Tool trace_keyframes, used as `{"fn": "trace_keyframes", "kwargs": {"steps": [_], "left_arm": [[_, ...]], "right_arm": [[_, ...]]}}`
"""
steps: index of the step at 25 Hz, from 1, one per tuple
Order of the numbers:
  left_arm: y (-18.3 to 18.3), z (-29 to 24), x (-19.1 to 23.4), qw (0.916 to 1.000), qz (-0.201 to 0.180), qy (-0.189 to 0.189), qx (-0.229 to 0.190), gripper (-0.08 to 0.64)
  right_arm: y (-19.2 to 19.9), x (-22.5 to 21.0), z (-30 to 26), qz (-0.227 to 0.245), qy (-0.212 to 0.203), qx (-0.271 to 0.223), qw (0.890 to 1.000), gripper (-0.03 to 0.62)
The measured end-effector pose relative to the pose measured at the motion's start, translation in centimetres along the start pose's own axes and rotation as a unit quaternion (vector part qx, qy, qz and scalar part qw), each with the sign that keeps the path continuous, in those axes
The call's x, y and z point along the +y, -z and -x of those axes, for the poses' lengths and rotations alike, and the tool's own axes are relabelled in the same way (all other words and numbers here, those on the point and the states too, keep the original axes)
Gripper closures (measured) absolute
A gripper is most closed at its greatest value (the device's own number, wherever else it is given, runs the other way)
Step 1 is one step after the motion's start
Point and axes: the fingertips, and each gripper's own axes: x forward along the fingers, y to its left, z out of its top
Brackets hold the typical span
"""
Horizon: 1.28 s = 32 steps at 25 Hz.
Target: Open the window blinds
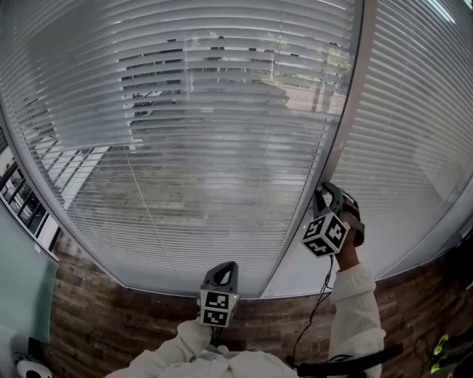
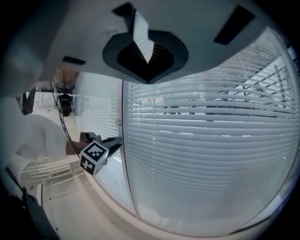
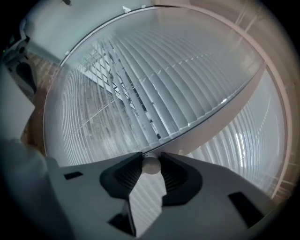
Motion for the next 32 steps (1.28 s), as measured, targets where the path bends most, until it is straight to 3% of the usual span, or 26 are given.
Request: {"fn": "trace_keyframes", "kwargs": {"steps": [20, 32], "left_arm": [[0.26, 0.24, 0.02, 1.0, 0.001, -0.008, 0.003, 0.56], [0.19, 0.25, 0.39, 0.9999, 0.004, -0.012, 0.001, 0.56]], "right_arm": [[-0.04, 0.57, 0.1, 0.144, 0.017, -0.012, 0.989, 0.463], [0.15, 0.87, 0.17, 0.23, 0.035, -0.02, 0.972, 0.462]]}}
